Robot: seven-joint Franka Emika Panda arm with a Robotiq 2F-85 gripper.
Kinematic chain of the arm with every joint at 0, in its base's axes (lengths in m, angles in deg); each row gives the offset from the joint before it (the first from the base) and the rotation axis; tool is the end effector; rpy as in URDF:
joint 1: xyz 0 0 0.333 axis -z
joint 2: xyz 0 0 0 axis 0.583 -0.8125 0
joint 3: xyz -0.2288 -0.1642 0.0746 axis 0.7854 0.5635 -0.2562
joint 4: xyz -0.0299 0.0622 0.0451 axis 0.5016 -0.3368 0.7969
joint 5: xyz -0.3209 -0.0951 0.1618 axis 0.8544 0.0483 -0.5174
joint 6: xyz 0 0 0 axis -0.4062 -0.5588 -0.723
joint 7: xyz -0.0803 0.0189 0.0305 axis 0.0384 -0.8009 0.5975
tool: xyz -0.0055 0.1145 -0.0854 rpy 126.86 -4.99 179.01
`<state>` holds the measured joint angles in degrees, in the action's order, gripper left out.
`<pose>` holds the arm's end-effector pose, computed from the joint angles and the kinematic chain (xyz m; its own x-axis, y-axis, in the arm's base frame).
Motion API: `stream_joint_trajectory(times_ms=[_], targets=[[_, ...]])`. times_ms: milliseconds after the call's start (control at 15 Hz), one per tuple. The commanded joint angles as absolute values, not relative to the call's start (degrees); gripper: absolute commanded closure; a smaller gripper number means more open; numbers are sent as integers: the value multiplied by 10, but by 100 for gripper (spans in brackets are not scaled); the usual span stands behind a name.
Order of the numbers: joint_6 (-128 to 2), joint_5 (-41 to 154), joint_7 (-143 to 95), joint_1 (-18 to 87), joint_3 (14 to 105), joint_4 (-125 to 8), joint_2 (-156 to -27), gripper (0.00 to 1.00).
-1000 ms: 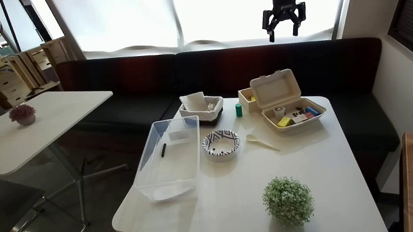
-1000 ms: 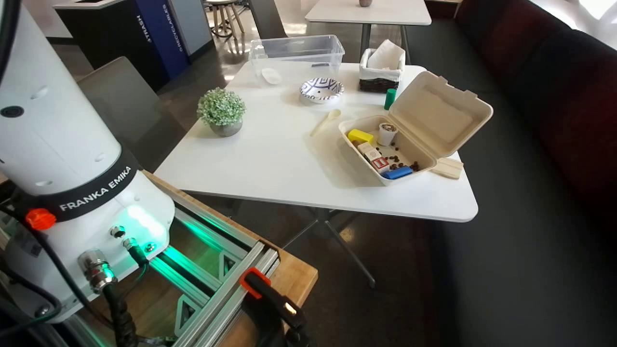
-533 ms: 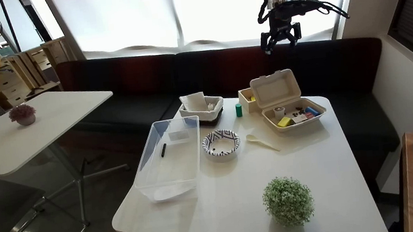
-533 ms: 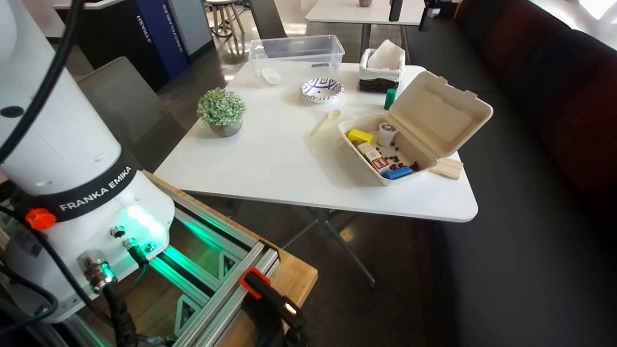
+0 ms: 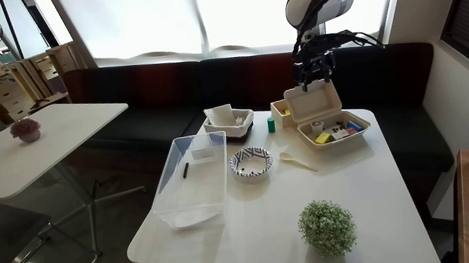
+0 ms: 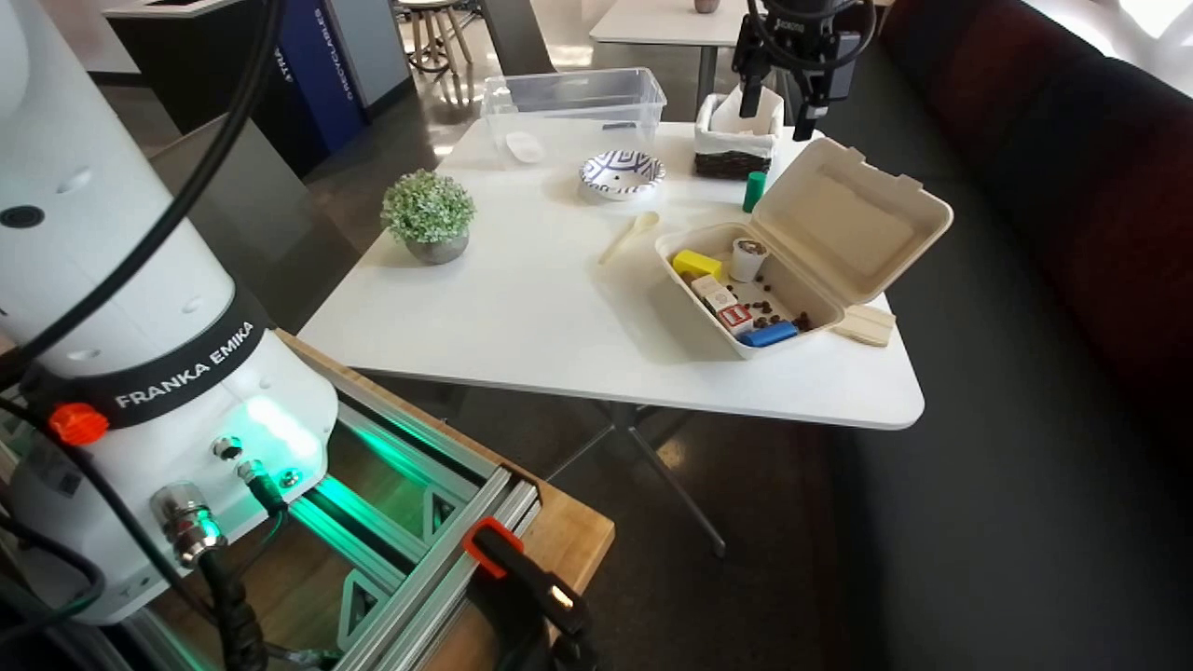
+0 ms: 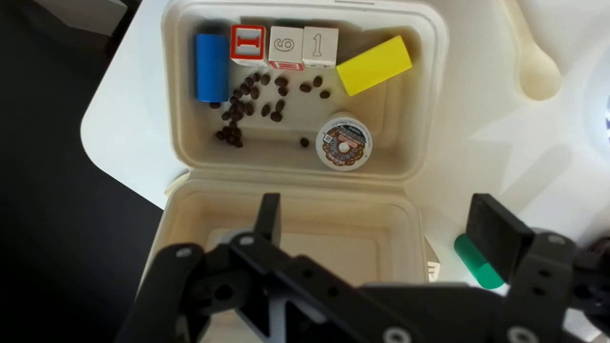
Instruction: Put the coffee pod on top of the green cylinder.
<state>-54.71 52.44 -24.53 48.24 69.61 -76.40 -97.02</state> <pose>0.5230 -0.2588 0.2463 0.8448 -0.5289 -0.0812 -0.5233 -0.8483 0.0814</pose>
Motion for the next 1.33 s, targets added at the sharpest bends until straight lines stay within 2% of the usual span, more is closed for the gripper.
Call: stream_joint_trajectory(times_ms=[0,533,1067,1267], targets=[[-587,509,-227,497,680,-768,-1002,0],[-650,496,-193,520,659,-757,-1069,0],[-650,480,-164,536,639,-743,-1113,0],[-651,477,-161,542,638,-742,-1123,8]])
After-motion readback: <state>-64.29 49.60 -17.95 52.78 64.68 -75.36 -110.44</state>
